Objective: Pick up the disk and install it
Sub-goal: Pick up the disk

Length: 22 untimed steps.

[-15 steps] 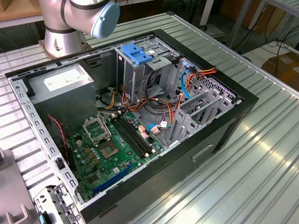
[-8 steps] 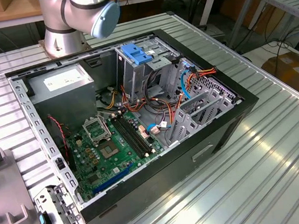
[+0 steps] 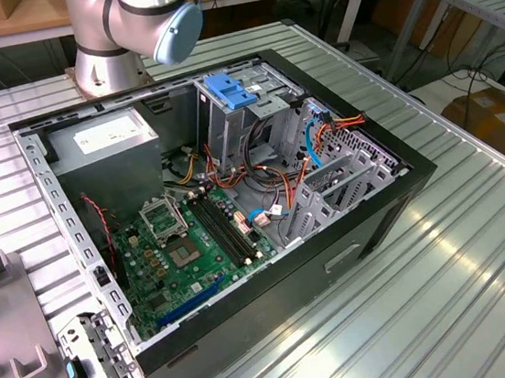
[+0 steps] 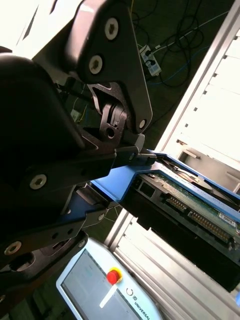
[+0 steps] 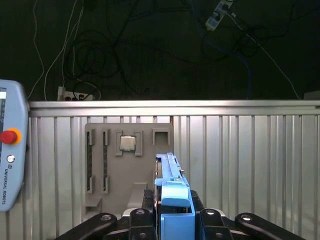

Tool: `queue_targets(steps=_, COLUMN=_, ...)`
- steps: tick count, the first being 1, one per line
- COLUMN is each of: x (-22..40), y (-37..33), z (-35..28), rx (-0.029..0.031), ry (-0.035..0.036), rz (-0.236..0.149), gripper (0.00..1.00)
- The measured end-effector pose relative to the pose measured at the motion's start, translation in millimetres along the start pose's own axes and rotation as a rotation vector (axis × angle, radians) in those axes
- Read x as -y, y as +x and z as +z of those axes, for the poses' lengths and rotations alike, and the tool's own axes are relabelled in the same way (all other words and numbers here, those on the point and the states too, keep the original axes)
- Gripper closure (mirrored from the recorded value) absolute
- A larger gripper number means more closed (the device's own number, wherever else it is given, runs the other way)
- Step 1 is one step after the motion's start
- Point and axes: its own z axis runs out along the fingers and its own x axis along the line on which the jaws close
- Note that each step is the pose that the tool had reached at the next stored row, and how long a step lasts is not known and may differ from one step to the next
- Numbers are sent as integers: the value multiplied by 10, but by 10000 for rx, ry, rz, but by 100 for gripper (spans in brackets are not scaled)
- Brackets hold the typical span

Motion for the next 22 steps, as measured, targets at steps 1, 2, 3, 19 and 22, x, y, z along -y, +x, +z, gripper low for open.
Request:
queue_targets(steps=1, x=1, y=0, z=-10, rx=0, ry=0, rz=0, gripper=63)
queue_targets(steps=2, x=1, y=0, z=-19, rx=0, ry=0, rz=0, gripper=63)
queue_targets(steps=3, x=2, y=0, z=-27, rx=0, ry=-1, rz=0, gripper=63)
queue_targets(steps=19, x=60, y=-1, z=-36, rx=0, ry=-1, rz=0, gripper=63)
queue_targets(steps=22, x=70, y=-1, z=-36, rx=0, ry=-1, rz=0, gripper=63)
